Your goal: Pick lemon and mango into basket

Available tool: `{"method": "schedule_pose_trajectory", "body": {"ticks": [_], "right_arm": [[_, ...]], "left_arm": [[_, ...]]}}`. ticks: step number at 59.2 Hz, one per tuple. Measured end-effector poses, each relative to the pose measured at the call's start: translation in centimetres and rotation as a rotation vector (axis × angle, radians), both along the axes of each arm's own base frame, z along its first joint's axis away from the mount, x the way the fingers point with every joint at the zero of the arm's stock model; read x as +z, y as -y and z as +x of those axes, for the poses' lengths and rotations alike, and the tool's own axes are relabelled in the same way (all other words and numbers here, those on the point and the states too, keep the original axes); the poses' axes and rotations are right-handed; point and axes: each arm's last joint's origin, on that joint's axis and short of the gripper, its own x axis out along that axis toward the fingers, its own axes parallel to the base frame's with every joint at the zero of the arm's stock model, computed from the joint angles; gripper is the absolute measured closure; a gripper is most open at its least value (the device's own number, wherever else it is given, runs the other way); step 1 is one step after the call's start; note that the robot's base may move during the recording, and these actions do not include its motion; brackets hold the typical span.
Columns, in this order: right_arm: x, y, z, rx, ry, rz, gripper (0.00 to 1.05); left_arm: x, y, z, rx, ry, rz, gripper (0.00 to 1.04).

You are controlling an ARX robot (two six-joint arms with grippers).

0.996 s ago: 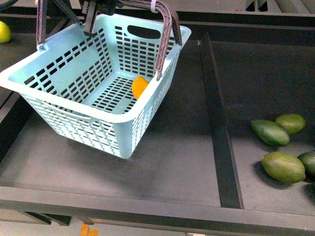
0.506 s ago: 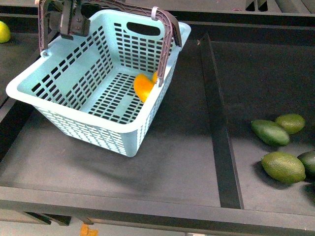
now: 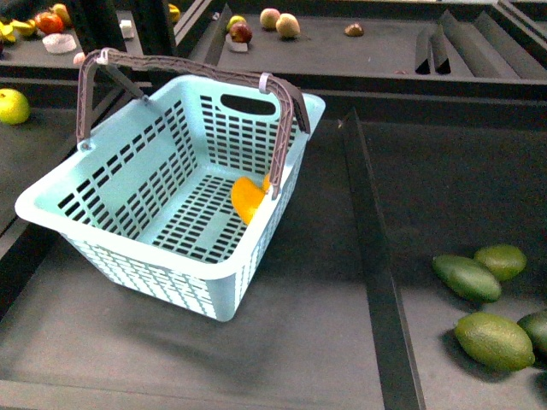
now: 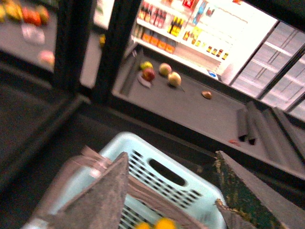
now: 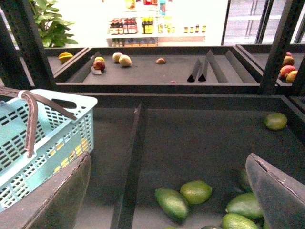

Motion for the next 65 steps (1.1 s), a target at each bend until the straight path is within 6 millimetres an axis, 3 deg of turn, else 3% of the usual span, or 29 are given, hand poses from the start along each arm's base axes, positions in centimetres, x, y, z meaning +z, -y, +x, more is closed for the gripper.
{"method": "schedule_pose_trajectory", "body": {"ticks": [6,13,19,27,42,52,65], "right_arm": [[0.0,0.0,0.0,0.0,0.0,0.0,0.09],[0.0,0.0,0.0,0.0,0.0,0.0,0.09],[0.0,0.0,0.0,0.0,0.0,0.0,0.09],[0.0,0.0,0.0,0.0,0.0,0.0,0.09],[0.0,0.0,0.0,0.0,0.0,0.0,0.09],[0.0,0.0,0.0,0.0,0.0,0.0,0.09],[0.0,0.0,0.0,0.0,0.0,0.0,0.09]], "left_arm": [[-1.6,-2.6,-4.4,0.016,0.071,0.274,0.76],[-3.5,-3.7,-7.9,-0.007,0.047,0.354,1.01],[-4.4,-5.0,-11.2,-0.005,0.046,0.375,1.01],[-5.2,-5.8,-13.9,-0.001,0.048,0.378,1.01],[-6.0,-7.3,-17.2,0.004,0.043,0.383,1.01],[-7.2,-7.3,-19.1,-0.002,0.04,0.384,1.01],[-7.1,-7.3,-20.7,-0.001,0.045,0.384,1.01]]}}
